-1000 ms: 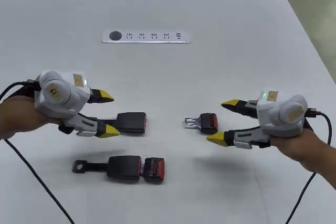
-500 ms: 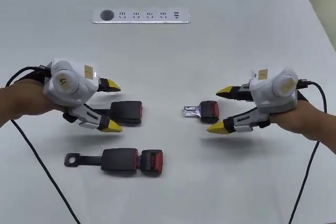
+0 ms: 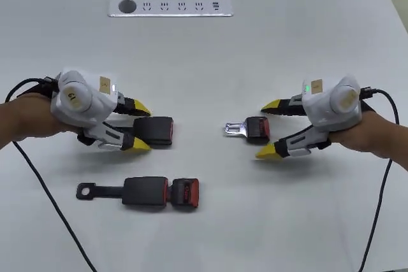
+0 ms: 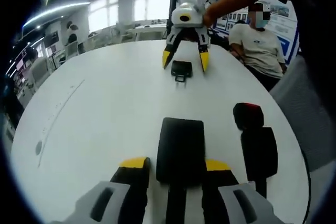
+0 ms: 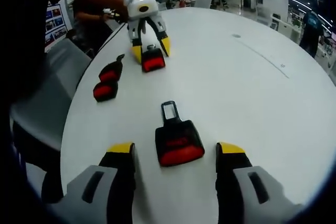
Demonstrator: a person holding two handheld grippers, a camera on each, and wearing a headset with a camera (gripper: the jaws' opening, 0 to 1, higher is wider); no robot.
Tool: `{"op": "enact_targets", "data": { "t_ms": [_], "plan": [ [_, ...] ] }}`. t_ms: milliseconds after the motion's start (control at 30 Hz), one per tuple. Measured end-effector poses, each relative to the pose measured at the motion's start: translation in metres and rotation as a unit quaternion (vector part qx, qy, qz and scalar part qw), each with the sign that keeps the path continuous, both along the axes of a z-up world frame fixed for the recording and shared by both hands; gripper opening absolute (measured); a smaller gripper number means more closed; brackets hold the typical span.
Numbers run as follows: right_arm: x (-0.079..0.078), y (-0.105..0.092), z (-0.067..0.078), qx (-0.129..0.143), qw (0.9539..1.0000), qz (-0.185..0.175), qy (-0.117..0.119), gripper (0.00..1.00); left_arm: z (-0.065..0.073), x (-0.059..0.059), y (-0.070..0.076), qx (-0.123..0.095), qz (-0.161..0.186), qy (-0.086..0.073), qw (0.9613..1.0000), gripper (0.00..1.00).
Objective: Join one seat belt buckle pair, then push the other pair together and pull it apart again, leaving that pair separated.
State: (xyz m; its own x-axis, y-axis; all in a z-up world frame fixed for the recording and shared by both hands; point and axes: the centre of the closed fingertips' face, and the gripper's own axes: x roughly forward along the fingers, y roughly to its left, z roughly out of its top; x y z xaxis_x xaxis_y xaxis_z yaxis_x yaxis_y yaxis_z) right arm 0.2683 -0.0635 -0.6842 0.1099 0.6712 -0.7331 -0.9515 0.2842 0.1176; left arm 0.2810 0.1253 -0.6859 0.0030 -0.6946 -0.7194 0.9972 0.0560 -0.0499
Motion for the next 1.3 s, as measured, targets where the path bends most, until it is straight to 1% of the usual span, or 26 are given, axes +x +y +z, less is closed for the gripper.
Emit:
{"op": "enact_targets", "data": {
  "t_ms": [33,67,100,133,167,200,233,267,300,333,367,400,467,500,533,600,767,833,900,933,1067,1100,1133,1200,1233,1300],
  "plan": [
    [-0.001,0.0,0.0,-0.002,1.0,0.001,0.0,0.58,-0.002,0.005,0.002,-0.005,-0.007,-0.008,0.9999,0.41],
    [-0.002,0.0,-0.002,-0.009,0.9998,0.016,-0.009,0.54,-0.004,0.007,0.004,-0.005,-0.003,-0.007,1.0,0.41],
    [-0.002,0.001,-0.002,-0.007,0.9998,0.014,-0.007,0.49,0.0,0.005,0.003,-0.004,-0.002,-0.007,1.0,0.4],
    [-0.001,0.002,0.001,-0.017,0.9997,0.013,-0.015,0.45,0.002,0.004,0.002,-0.004,-0.004,-0.007,1.0,0.37],
    [-0.003,0.006,0.005,-0.017,0.9996,0.014,-0.019,0.43,0.001,0.005,0.002,-0.005,-0.006,-0.01,0.9999,0.34],
    [-0.003,0.007,-0.001,0.009,0.9998,0.011,-0.01,0.39,0.0,0.005,0.003,-0.003,-0.005,-0.009,0.9999,0.34],
    [0.012,-0.008,-0.01,-0.009,0.9992,0.008,-0.038,0.34,-0.001,0.006,0.004,-0.001,-0.005,-0.008,1.0,0.34],
    [0.011,-0.004,-0.003,-0.011,0.999,0.008,-0.044,0.34,-0.005,0.007,0.006,-0.002,-0.006,-0.007,1.0,0.34],
    [0.008,0.003,0.001,-0.003,0.9992,-0.002,-0.039,0.34,-0.005,0.008,0.007,0.001,-0.006,-0.011,0.9999,0.34],
    [0.005,0.006,0.003,-0.007,0.999,0.006,-0.044,0.34,-0.004,0.006,0.006,-0.001,-0.006,-0.01,0.9999,0.34],
    [0.005,0.007,0.005,-0.008,0.9992,0.002,-0.039,0.33,-0.004,0.006,0.006,-0.001,-0.005,-0.01,0.9999,0.33],
    [0.005,0.004,0.003,0.007,0.9994,0.003,-0.033,0.33,-0.004,0.006,0.006,0.001,-0.004,-0.008,1.0,0.33],
    [0.007,-0.001,0.002,0.009,0.9996,0.0,-0.028,0.33,-0.004,0.005,0.005,0.007,-0.006,-0.009,0.9999,0.33],
    [0.007,-0.003,0.001,0.007,0.9995,0.004,-0.03,0.33,-0.005,0.006,0.005,0.005,-0.006,-0.005,1.0,0.33],
    [0.006,-0.002,0.001,0.0,0.9994,0.006,-0.034,0.33,-0.006,0.007,0.006,0.005,-0.004,-0.005,1.0,0.33],
    [0.005,0.001,0.002,0.0,0.9994,0.006,-0.033,0.33,-0.005,0.006,0.005,0.007,-0.006,-0.007,0.9999,0.33],
    [0.005,0.006,0.001,0.002,0.9993,0.01,-0.035,0.33,-0.004,0.005,0.005,0.009,-0.01,-0.004,0.9999,0.33],
    [0.003,0.012,0.003,-0.005,0.9991,0.021,-0.036,0.32,-0.004,0.005,0.006,0.013,-0.015,-0.003,0.9998,0.33],
    [0.003,0.013,0.002,-0.006,0.999,0.031,-0.032,0.32,-0.005,0.005,0.006,0.014,-0.018,-0.003,0.9997,0.33],
    [0.004,0.014,0.001,-0.005,0.999,0.03,-0.033,0.32,-0.004,0.005,0.006,0.014,-0.02,-0.004,0.9997,0.33],
    [0.005,0.028,0.003,0.005,0.9988,0.04,-0.027,0.32,-0.004,0.004,0.006,0.024,-0.025,-0.002,0.9994,0.33],
    [0.006,0.03,0.003,0.004,0.9989,0.039,-0.026,0.32,-0.004,0.004,0.006,0.026,-0.023,0.001,0.9994,0.33],
    [0.006,0.039,0.003,0.007,0.9989,0.039,-0.024,0.32,-0.004,0.003,0.006,0.032,-0.03,-0.004,0.9991,0.33],
    [0.007,0.049,0.004,0.012,0.9986,0.045,-0.024,0.32,-0.004,0.004,0.007,0.031,-0.028,-0.001,0.9991,0.33],
    [0.008,0.055,0.005,0.018,0.9985,0.047,-0.02,0.32,-0.004,0.004,0.007,0.03,-0.027,-0.001,0.9992,0.33],
    [0.009,0.067,0.005,0.019,0.9974,0.064,-0.028,0.32,-0.004,0.004,0.007,0.03,-0.026,-0.001,0.9992,0.33]
  ]
}}
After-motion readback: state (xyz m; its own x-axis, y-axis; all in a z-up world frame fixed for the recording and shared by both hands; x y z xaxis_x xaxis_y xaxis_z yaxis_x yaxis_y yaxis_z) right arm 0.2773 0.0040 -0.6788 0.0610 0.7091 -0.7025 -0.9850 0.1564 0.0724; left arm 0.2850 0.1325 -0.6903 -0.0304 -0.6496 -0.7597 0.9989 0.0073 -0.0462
